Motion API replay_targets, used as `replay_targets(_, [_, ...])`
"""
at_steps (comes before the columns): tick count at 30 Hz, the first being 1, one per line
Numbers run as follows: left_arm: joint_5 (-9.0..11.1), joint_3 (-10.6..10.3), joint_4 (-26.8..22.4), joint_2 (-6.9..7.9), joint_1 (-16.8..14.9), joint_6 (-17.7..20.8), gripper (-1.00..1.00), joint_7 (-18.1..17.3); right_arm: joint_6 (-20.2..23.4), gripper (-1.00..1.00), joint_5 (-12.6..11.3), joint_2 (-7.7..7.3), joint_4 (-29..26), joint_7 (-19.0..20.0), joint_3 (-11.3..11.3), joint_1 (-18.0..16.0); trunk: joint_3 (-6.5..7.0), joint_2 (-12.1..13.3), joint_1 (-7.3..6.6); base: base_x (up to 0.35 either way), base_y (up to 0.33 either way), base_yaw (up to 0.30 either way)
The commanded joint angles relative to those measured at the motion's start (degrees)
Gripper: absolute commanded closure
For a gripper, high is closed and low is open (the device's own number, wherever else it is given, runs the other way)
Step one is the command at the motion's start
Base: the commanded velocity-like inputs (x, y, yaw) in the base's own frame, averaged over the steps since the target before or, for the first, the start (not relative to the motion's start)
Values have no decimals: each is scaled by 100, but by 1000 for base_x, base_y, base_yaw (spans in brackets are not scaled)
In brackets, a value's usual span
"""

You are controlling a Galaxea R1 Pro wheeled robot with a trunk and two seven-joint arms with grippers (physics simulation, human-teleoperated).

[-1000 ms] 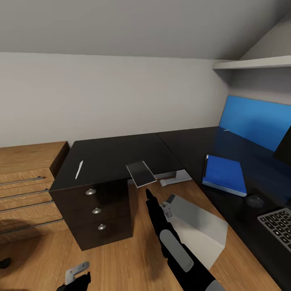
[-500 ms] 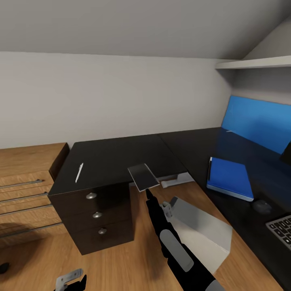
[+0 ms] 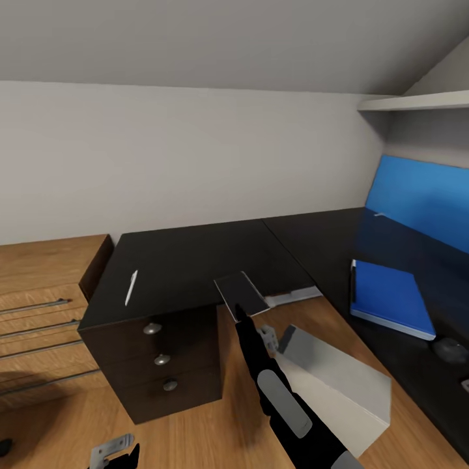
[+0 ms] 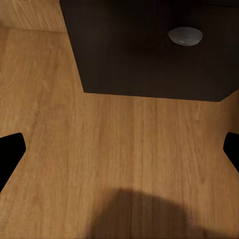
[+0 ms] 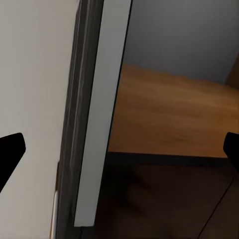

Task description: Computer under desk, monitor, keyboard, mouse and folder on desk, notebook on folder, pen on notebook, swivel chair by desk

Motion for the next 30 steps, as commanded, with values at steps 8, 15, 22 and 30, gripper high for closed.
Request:
replay_targets(8, [46,-20,-6,7,2,20,-100,47,-43,-100,-42,0,-3,-19,18,-6,-4,-2,1,77,45,0])
replay_targets(15, [48,-12,55,7,2,20,-100,55,-46,100,-39,0,-6,-23,18,-6,-4,-2,1,26,14,0])
replay_targets(22, [48,-11,57,4,2,20,-100,56,-49,100,-26,-7,-6,-12,18,-6,-4,-2,1,0,0,0])
replay_targets(30, [43,-16,57,-3,2,21,-100,56,-60,100,-18,-8,-10,-11,18,-6,50,118,-65,0,0,0])
